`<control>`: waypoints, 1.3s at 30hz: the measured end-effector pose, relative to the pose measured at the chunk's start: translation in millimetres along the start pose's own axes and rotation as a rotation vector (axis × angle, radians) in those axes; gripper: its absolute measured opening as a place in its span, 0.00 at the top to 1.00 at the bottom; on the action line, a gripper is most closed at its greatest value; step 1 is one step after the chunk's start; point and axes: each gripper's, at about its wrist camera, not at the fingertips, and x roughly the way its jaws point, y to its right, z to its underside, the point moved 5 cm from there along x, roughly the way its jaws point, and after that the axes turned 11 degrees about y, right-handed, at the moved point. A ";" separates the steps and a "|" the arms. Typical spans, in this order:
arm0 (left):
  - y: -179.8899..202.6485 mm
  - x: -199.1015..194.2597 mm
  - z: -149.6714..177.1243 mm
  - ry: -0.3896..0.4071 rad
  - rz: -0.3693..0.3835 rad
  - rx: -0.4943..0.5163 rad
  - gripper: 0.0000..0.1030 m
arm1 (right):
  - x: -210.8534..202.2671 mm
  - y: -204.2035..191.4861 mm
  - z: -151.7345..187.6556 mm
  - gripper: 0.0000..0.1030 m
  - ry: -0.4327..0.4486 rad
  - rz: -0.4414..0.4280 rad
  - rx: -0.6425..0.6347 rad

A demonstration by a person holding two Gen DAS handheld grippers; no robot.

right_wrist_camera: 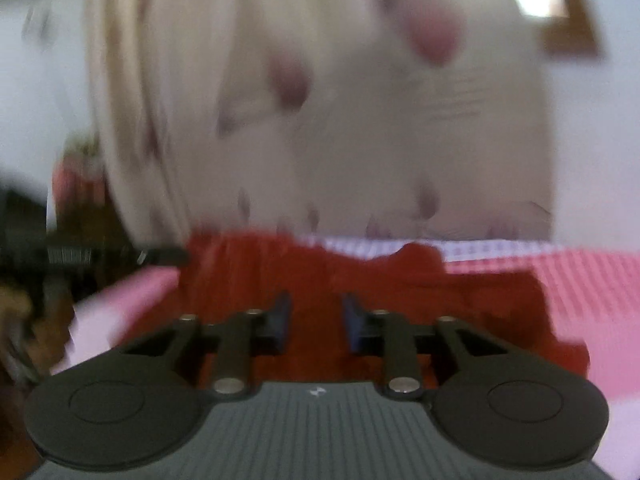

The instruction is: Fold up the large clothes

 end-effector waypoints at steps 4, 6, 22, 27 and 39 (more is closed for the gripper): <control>-42.4 40.9 19.9 -0.126 -0.091 -0.036 0.77 | 40.7 14.9 15.0 0.80 -0.122 0.088 -0.106; -65.9 52.4 29.0 -0.158 -0.122 -0.072 0.83 | 51.2 28.8 24.3 0.81 -0.170 0.125 -0.124; -143.6 60.1 79.2 -0.096 -0.115 -0.435 0.89 | 62.4 92.1 66.5 0.89 -0.212 0.130 0.203; -148.7 57.9 88.6 -0.061 -0.109 -0.499 0.89 | 51.2 135.7 84.5 1.00 -0.142 0.102 0.526; -165.4 51.8 100.4 0.001 -0.083 -0.642 0.89 | 31.0 181.4 111.2 1.00 -0.039 0.119 0.820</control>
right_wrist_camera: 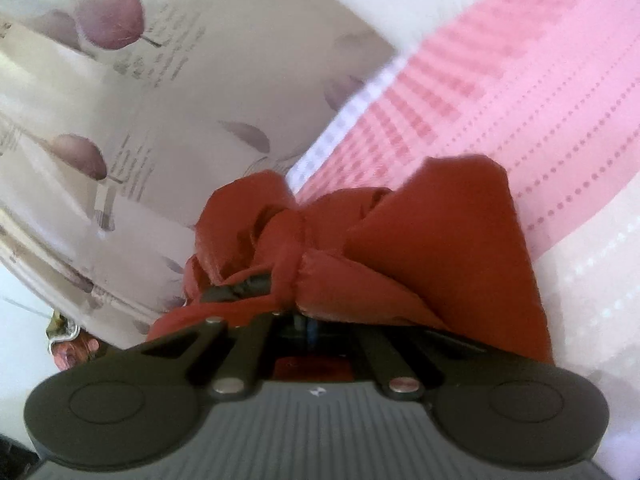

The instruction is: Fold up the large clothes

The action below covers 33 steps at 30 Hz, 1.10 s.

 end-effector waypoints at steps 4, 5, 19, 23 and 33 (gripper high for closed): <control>4.6 -13.7 -4.6 0.042 -0.016 0.026 0.89 | -0.4 -4.6 4.9 1.00 -0.016 0.026 -0.015; 6.8 -19.3 -6.6 0.057 -0.031 0.040 0.89 | -0.4 -5.7 4.7 1.00 -0.020 0.032 -0.024; 52.0 -1.5 -55.8 0.103 -0.168 0.217 0.92 | -1.2 -21.9 11.6 1.00 -0.006 0.088 -0.162; 14.4 8.6 -43.9 0.084 -0.264 0.194 0.89 | -2.3 -22.3 12.0 1.00 0.003 0.088 -0.169; -4.8 10.6 -27.9 0.073 -0.318 0.235 0.89 | 1.5 -24.4 10.7 1.00 -0.001 0.127 -0.220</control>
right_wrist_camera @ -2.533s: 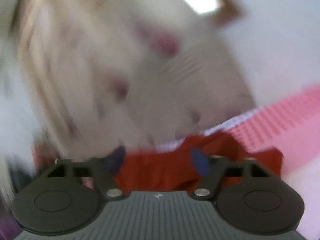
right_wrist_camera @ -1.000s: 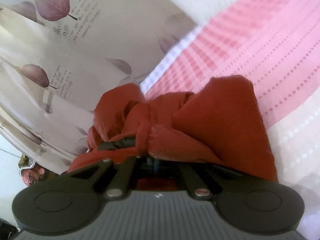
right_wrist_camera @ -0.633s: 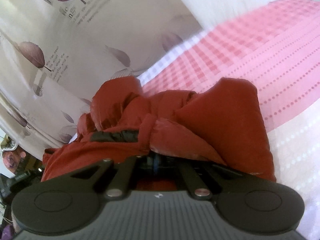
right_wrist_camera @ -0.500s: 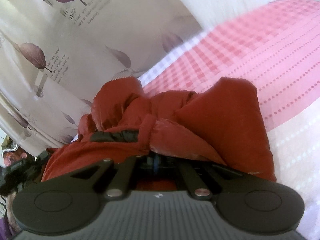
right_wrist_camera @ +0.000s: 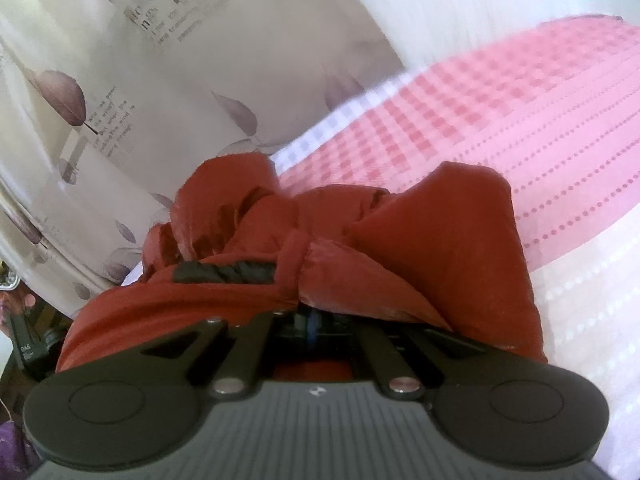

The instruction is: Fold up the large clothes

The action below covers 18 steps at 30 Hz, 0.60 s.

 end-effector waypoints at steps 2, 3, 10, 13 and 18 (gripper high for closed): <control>-0.6 0.9 0.8 -0.001 0.002 -0.004 0.89 | 0.7 1.3 0.3 1.00 -0.007 -0.005 0.002; -0.7 0.1 0.8 0.001 0.001 -0.004 0.89 | 0.8 1.3 0.3 1.00 -0.009 -0.005 0.001; 1.8 0.4 0.3 0.007 0.023 -0.006 0.89 | -28.6 -12.2 -21.6 0.98 0.004 0.002 -0.054; 1.9 -0.6 0.4 0.011 0.032 -0.022 0.89 | -38.5 -25.9 -33.0 0.98 0.033 0.025 -0.158; 2.3 -1.5 1.1 0.018 0.042 -0.041 0.89 | -26.5 -39.7 -38.6 0.98 0.061 0.059 -0.321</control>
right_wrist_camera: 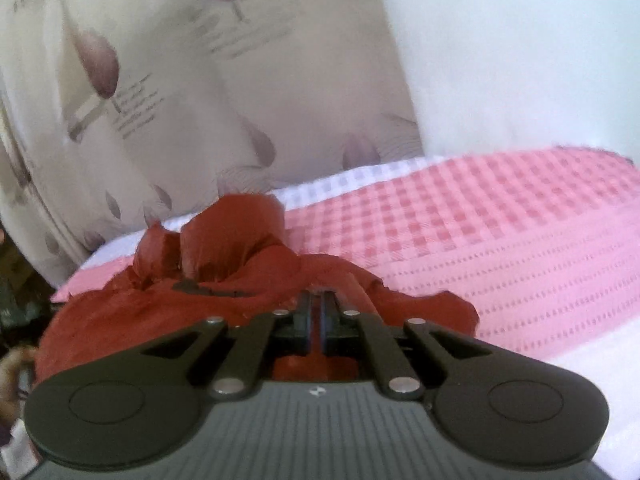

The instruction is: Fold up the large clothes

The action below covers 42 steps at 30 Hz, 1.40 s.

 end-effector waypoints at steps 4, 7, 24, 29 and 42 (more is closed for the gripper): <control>-0.3 -1.6 0.6 0.006 0.009 -0.011 0.89 | 19.6 -3.0 6.4 1.00 -0.046 0.059 -0.120; 0.1 -2.7 1.3 0.012 0.006 -0.011 0.89 | 34.3 -3.3 22.9 1.00 -0.118 0.081 -0.200; 1.1 -2.3 3.5 0.007 -0.028 0.032 0.89 | 31.9 -10.1 51.2 1.00 -0.061 0.096 -0.320; 7.4 -6.5 -1.2 -0.020 -0.045 0.073 0.89 | 28.4 -8.0 49.9 1.00 -0.043 0.082 -0.288; 25.8 -22.1 -3.7 -0.022 -0.102 0.215 0.89 | -33.6 -117.5 -10.6 0.96 0.150 -0.085 -0.348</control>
